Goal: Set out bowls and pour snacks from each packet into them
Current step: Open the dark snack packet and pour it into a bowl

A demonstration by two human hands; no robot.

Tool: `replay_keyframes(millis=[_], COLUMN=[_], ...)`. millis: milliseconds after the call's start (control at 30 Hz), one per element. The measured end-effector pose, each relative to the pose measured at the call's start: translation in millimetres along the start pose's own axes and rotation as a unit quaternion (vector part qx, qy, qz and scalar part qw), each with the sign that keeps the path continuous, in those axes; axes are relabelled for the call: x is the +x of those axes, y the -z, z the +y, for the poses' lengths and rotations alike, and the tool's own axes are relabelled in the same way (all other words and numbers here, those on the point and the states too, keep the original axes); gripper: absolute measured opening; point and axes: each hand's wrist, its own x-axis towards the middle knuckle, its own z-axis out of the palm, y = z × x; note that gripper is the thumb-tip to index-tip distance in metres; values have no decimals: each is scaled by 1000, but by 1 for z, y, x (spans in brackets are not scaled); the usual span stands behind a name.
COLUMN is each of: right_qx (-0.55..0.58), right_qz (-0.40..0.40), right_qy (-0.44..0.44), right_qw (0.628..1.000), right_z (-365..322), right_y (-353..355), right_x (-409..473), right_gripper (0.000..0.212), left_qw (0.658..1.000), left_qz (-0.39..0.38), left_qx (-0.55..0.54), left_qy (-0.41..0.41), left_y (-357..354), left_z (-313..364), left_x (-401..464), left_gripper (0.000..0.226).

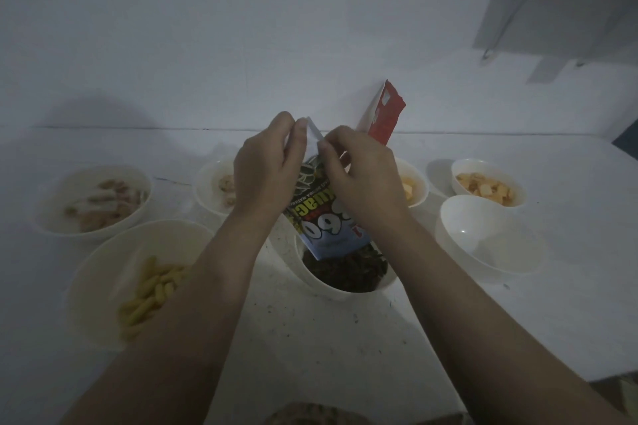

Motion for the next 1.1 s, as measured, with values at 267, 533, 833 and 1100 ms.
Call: replay_keyframes(millis=[267, 533, 833, 1100], right_qx=[17, 94, 225, 367], right_qz=[45, 126, 156, 74], right_qy=[8, -81, -211, -308], right_qw=[999, 984, 938, 875], right_z=[-9, 8, 19, 25], right_y=[-9, 8, 21, 22], right_x=[5, -10, -41, -61], right_gripper=[26, 20, 18, 39], left_qw=[1000, 999, 885, 897], left_qz=[0, 41, -86, -87], left_qx=[-10, -4, -370, -377], left_qy=[-6, 10, 268, 214], left_y=[-1, -13, -36, -42], left_z=[4, -6, 25, 37], left_x=[-4, -17, -33, -30], left_gripper=[34, 32, 41, 32])
